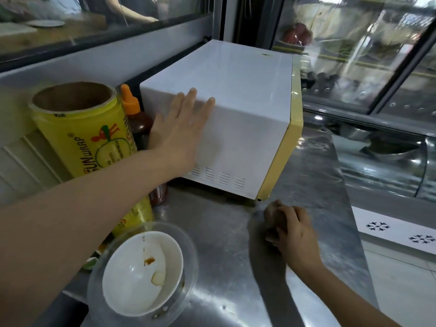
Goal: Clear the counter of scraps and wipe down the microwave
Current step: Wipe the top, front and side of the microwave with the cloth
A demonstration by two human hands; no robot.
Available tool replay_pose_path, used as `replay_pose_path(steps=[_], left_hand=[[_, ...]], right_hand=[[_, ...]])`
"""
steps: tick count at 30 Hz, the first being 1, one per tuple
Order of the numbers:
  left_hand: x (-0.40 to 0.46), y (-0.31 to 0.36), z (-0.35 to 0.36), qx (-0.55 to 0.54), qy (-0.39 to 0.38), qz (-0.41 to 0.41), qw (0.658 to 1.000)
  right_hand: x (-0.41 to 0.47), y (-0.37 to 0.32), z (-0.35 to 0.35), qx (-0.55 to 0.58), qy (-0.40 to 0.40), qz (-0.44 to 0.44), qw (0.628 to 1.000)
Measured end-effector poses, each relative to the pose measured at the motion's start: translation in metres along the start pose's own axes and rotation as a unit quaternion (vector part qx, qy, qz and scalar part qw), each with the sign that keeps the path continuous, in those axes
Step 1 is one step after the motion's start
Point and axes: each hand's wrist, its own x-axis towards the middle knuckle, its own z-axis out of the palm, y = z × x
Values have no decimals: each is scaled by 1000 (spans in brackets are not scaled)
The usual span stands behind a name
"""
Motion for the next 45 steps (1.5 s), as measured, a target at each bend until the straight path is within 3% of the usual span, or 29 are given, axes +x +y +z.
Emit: replay_pose_path(steps=[3,7,11,18,24,28,31,33,39,45], left_hand=[[-23,8,10,-22,1,16,1000],[-42,12,25,-20,-42,34,998],[-47,14,39,-30,-57,41,997],[-47,19,54,-25,-71,37,996],[-47,22,56,-10,-86,33,996],[-48,20,52,-14,-88,31,995],[-50,16,51,-14,-91,27,995],[-51,12,52,-11,-89,24,996],[-58,-5,53,-7,-87,-6,996],[-62,-4,54,-6,-82,-3,997]], right_hand=[[7,-8,17,36,-8,36,999],[11,-14,47,-6,-70,37,997],[16,-25,54,6,-62,57,996],[36,-55,78,34,-66,-23,997],[50,-56,81,-8,-104,-93,990],[32,-28,60,-61,-70,-14,996],[24,-8,52,-53,-40,79,995],[27,-14,61,-31,-45,95,994],[45,-80,98,34,-41,-54,997],[86,-132,127,65,-161,-153,973]])
